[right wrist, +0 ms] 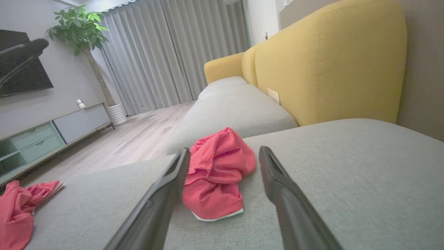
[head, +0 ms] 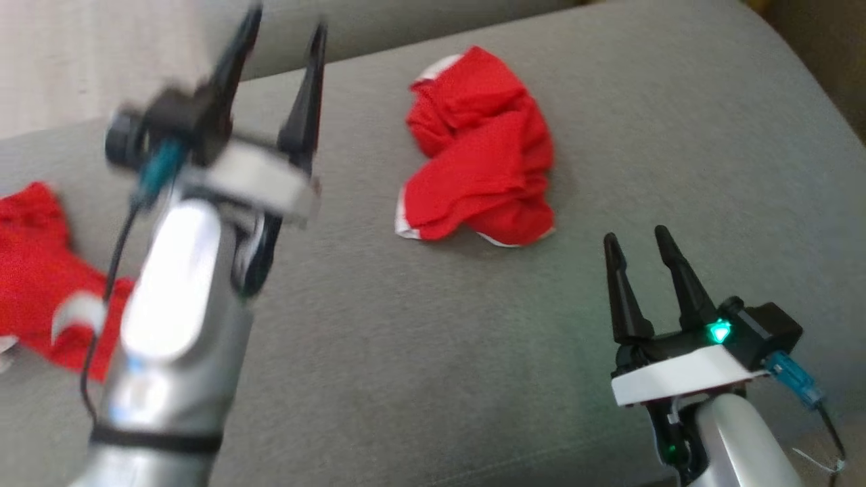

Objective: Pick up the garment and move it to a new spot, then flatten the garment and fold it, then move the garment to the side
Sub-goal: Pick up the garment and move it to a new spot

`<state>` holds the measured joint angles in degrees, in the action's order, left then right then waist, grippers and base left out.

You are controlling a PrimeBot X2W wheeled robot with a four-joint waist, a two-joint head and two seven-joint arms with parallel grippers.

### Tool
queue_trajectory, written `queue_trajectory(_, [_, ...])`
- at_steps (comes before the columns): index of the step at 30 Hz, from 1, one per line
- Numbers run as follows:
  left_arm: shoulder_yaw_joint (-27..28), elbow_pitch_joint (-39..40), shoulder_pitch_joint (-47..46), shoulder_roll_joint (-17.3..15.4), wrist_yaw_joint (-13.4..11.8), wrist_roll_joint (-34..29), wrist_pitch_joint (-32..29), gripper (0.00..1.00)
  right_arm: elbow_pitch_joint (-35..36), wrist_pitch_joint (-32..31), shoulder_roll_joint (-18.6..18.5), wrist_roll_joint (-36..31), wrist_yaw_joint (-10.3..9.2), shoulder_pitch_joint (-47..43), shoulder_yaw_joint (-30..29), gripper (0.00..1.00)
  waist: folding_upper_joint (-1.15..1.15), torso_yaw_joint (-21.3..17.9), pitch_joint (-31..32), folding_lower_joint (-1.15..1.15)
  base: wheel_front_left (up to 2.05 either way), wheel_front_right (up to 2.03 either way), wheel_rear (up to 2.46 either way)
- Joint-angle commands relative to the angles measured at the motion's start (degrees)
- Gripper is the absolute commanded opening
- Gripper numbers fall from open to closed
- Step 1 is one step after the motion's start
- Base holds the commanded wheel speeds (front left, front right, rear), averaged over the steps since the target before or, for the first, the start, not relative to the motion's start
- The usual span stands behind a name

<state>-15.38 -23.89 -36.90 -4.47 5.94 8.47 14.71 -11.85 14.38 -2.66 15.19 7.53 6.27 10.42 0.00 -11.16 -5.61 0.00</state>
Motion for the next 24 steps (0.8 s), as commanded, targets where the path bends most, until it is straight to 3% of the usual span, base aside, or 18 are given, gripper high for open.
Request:
queue_trajectory(1, [2.4,3.1,-0.1,-1.7,-0.5,0.4,0.3,1.00,1.5,0.6,-0.2,-0.5,-0.04,0.8,0.9,1.00,0.00,2.8,1.8,0.00,0.00,0.00,0.00])
queue_trajectory(13, [5.9,18.6,25.7,0.1,-3.0,-0.3,0.3,1.00,0.9,0.6,-0.2,-2.4,-0.04,-2.3,-1.9,1.00,0.00,10.1,5.6,0.00,0.00,0.00,0.00])
queue_trajectory(24, [6.0,23.3,36.2,1.5,-5.0,-0.6,0.3,1.00,1.2,0.6,-0.2,-2.4,-0.04,-4.2,-3.0,1.00,0.00,12.4,6.9,0.00,0.00,0.00,0.00])
